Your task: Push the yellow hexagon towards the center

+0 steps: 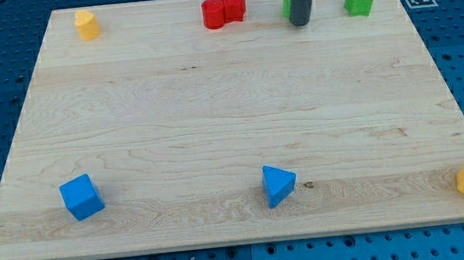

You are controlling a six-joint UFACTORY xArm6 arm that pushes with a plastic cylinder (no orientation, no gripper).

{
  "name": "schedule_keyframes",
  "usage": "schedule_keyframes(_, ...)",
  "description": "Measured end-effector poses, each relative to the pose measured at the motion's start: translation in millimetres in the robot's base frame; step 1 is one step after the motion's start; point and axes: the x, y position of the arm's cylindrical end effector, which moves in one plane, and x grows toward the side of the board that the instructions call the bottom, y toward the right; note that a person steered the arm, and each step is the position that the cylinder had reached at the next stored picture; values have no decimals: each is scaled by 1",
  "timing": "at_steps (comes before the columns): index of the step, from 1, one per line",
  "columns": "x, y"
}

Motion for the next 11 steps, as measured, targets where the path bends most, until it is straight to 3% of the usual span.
schedule_keyframes(1,0,15)
schedule_keyframes(2,42,41)
schedule_keyframes(3,59,116)
schedule_keyframes(4,112,194)
schedule_keyframes(5,146,216)
schedule_keyframes(7,157,216)
schedule_keyframes(9,285,213)
schedule_keyframes(10,320,198)
schedule_keyframes(11,319,134)
